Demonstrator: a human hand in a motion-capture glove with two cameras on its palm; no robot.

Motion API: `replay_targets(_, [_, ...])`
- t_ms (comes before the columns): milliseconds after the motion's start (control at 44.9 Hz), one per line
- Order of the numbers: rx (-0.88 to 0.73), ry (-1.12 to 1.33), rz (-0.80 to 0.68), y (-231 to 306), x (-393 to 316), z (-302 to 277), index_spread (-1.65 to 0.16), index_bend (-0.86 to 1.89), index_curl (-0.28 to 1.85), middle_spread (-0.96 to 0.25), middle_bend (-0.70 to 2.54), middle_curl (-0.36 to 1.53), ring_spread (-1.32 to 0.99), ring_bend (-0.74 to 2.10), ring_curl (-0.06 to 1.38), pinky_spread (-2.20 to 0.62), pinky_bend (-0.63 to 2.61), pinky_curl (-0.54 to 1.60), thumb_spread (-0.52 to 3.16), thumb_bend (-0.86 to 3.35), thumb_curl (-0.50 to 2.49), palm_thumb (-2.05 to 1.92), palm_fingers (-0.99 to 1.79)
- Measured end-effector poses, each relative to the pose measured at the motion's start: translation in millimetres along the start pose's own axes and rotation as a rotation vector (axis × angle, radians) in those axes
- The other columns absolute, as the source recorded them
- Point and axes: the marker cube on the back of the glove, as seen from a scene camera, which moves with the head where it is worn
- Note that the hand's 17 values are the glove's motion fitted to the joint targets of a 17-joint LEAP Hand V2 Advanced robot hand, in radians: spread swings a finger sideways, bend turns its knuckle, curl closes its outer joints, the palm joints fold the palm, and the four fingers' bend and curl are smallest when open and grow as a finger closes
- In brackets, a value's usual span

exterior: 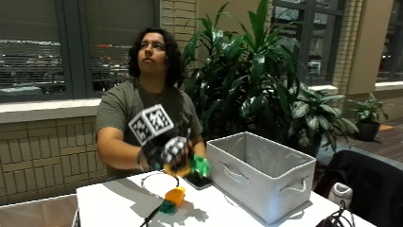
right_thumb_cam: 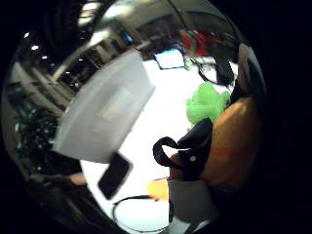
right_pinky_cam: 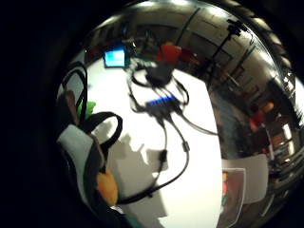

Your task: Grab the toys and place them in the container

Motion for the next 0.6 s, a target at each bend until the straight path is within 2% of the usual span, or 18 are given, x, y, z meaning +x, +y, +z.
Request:
replay_targets(111, [0.134,-0.201,-0.142,-38.9,-91.9,-88.3,-0.40,0.22,0.25,-0.36,0.71,0.43,-0.39,1.09,0.42,-0.39,0.91,0.40,1.20,0.18,0.48,0.51,1.19])
replay_targets(201, [0.139,-0.396,-0.301,-68.1,-167.3,-132.5,-0.41,0.27,0.28,-0.37,0.76,0.47,-0.38,1.11,0.44,-0.40,0.91,0.41,1.15,0.17,0.52,0.51,1.17])
replay_targets(312, [0.095,-0.410,-0.357,-98.7,-241.9,-120.8,-0.42,0.32,0.32,-0.39,0.80,0.51,-0.38,1.12,0.46,-0.41,0.93,0.41,1.09,0.14,0.56,0.50,1.14])
replay_targets(379, [0.101,-0.333,-0.465,-108.1,-266.5,-99.8,-0.42,0.33,0.34,-0.39,0.81,0.53,-0.38,1.12,0.47,-0.41,0.93,0.41,1.06,0.12,0.58,0.49,1.11])
replay_targets(424, [0.077,-0.309,-0.429,-116.4,-274.4,-86.2,-0.42,0.35,0.35,-0.39,0.79,0.53,-0.37,1.09,0.46,-0.41,0.94,0.41,1.05,0.11,0.60,0.48,1.07])
replay_targets(513, [-0.040,-0.304,-0.237,-138.8,-275.3,-51.1,-0.43,0.35,0.37,-0.39,0.77,0.55,-0.37,1.08,0.46,-0.42,0.93,0.41,1.03,0.08,0.62,0.46,1.04])
replay_targets(602, [-0.218,-0.282,-0.200,-139.7,-271.5,-18.1,-0.42,0.27,0.38,-0.38,0.71,0.55,-0.35,1.10,0.47,-0.41,0.93,0.41,1.05,0.05,0.63,0.42,0.95])
